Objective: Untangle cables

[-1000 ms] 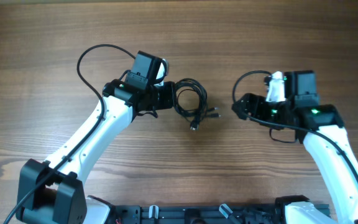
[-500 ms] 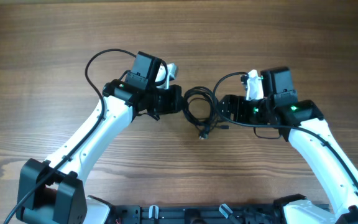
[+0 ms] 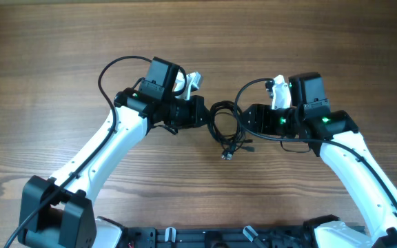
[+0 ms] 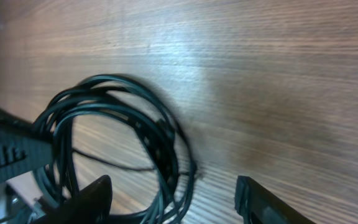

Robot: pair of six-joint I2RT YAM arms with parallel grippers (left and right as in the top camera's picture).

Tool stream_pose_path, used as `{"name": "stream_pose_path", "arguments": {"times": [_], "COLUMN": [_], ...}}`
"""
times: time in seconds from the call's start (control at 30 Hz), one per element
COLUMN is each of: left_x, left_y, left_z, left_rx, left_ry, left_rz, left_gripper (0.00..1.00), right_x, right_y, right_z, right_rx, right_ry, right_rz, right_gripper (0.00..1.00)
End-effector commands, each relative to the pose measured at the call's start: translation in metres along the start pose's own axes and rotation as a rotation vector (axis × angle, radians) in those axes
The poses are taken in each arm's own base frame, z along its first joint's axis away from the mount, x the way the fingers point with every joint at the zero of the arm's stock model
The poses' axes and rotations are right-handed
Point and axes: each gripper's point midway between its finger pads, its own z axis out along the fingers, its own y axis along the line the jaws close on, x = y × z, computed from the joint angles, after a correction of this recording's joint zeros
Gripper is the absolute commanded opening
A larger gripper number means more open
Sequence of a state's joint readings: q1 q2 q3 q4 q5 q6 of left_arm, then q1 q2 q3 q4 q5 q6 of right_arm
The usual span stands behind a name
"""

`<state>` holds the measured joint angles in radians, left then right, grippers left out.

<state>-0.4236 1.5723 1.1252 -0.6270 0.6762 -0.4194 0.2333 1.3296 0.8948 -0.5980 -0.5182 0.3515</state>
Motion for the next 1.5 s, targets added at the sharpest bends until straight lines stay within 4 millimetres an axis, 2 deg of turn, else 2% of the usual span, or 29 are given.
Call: {"name": "stream_pose_path", "arguments": {"times": [0.0, 0.4, 0.73, 0.97, 1.07, 1.13, 1.17, 1.37, 1.47], "left_x": [0.001, 0.004, 0.0, -0.006, -0.007, -0.009, -0.01, -0.018, -0.023], "left_y": [-0.008, -0.039, -0.044, -0.057, -0.057, -0.055, -0.054, -0.042, -0.029], "left_z": [-0.002, -0.006, -0.007, -0.01, -0.011, -0.013, -0.014, -0.021, -0.026], "left_rx": [0.038, 0.205, 0.229, 0.287, 0.293, 0.29, 0.29, 0.275, 0.244], "left_ry": [0.003, 0.039, 0.025, 0.008, 0.005, -0.002, -0.005, -0.026, -0.046], "left_rz": [0.035, 0.08, 0.098, 0.118, 0.121, 0.115, 0.113, 0.079, 0.049], "left_gripper": [0.04, 0.04, 0.04, 0.04, 0.04, 0.04, 0.04, 0.04, 0.04], "right_x": [0.006, 0.015, 0.02, 0.023, 0.023, 0.022, 0.022, 0.024, 0.025], "right_y": [0.01, 0.004, 0.002, -0.004, -0.008, -0.013, -0.015, -0.028, -0.041], "right_z": [0.002, 0.006, 0.006, 0.006, 0.006, 0.006, 0.006, 0.004, 0.002], "right_rx": [-0.06, -0.047, -0.041, -0.008, 0.015, 0.042, 0.056, 0.127, 0.207], "right_ry": [0.038, 0.062, 0.079, 0.09, 0.086, 0.081, 0.08, 0.078, 0.072], "right_rz": [-0.005, 0.011, 0.021, 0.032, 0.035, 0.038, 0.039, 0.047, 0.059], "right_gripper": [0.6, 0.59, 0.58, 0.45, 0.32, 0.19, 0.17, 0.04, 0.04]}}
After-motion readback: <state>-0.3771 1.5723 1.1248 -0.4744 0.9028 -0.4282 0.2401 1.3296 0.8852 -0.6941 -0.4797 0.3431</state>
